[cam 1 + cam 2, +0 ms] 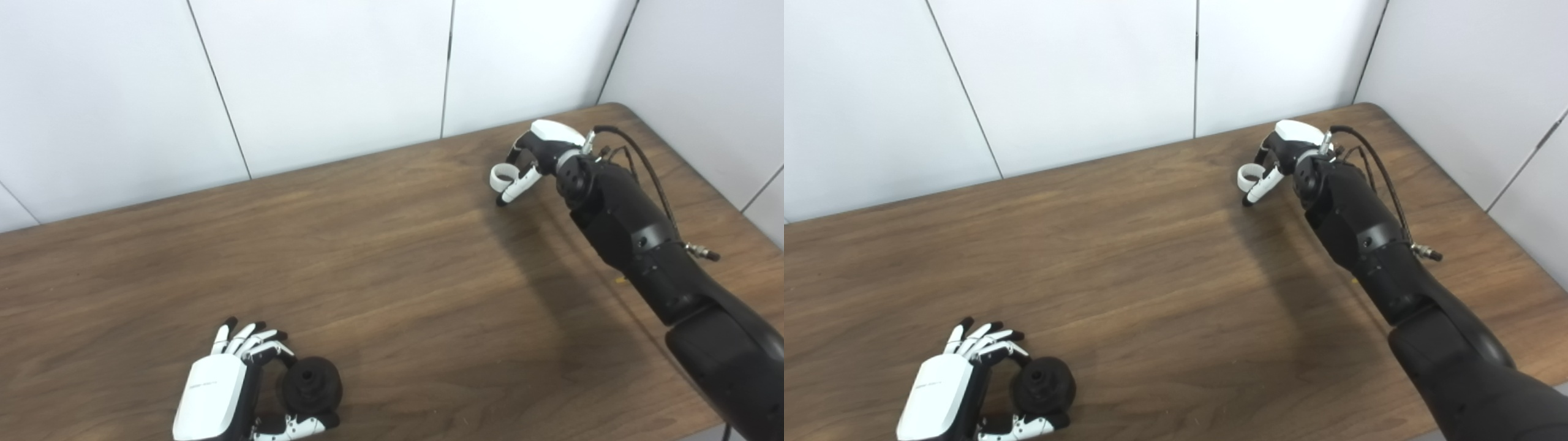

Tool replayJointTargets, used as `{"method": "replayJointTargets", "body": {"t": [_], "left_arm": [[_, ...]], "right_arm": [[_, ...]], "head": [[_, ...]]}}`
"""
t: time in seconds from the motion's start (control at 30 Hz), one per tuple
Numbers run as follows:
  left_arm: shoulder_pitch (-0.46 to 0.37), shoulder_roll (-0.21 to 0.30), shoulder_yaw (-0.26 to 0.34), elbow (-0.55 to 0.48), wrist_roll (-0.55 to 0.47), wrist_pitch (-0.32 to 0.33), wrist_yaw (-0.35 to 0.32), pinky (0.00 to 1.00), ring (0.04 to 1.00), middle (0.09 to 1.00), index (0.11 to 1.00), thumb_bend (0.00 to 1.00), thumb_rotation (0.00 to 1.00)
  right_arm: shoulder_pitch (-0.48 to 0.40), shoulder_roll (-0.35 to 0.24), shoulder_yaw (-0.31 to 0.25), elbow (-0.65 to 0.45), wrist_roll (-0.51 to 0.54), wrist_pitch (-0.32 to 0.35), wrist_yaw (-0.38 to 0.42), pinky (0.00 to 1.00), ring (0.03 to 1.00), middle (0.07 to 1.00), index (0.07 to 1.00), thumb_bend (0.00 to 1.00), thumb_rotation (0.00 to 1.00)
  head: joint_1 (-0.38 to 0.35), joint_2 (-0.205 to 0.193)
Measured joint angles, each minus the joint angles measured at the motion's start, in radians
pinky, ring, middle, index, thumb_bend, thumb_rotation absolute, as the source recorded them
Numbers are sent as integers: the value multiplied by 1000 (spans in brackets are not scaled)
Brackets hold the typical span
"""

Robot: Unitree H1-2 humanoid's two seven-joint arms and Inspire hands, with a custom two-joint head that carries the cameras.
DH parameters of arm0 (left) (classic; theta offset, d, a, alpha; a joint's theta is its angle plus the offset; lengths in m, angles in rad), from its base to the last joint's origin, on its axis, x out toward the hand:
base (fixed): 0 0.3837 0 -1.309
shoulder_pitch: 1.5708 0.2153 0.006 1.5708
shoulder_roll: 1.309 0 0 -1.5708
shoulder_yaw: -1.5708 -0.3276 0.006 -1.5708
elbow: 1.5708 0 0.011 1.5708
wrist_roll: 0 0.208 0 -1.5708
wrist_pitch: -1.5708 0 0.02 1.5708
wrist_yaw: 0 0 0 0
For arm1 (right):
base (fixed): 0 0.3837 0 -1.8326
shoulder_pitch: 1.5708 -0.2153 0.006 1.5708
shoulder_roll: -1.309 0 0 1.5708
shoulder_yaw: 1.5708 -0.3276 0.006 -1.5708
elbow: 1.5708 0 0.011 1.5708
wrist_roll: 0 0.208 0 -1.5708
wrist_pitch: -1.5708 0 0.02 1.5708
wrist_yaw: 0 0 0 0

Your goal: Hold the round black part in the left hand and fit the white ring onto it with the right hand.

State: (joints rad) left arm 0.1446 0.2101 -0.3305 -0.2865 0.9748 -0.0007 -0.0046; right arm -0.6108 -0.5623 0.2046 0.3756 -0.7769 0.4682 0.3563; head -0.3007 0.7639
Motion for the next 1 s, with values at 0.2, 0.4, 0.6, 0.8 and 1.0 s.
{"method": "replayJointTargets", "body": {"t": [0.2, 0.4, 0.6, 0.8, 1.0], "left_arm": [[0, 0, 0, 2, -1, -2, 5, 1000, 875, 768, 483, 524, 52], [0, 0, 0, 3, -1, -3, 6, 1000, 877, 769, 483, 524, 52], [0, -1, -1, 3, 1, -3, 6, 1000, 878, 769, 483, 524, 52], [0, -3, -2, 2, 1, -3, 4, 1000, 882, 769, 483, 523, 52], [0, -8, -4, 2, 5, -2, 0, 1000, 884, 769, 483, 524, 52]], "right_arm": [[0, 0, -2, 0, 6, 0, 0, 1000, 1000, 875, 550, 666, 190], [0, 19, -12, -7, 30, -2, -36, 1000, 986, 833, 488, 524, 133], [1, 24, -7, -3, 49, -6, -76, 1000, 981, 820, 486, 522, 130], [5, 24, -5, -3, 64, -10, -90, 1000, 981, 806, 487, 522, 128], [10, 24, -4, -3, 71, -10, -103, 1000, 985, 819, 487, 522, 130]], "head": [[2, 2], [5, 3], [5, 3], [5, 6], [15, 5]]}}
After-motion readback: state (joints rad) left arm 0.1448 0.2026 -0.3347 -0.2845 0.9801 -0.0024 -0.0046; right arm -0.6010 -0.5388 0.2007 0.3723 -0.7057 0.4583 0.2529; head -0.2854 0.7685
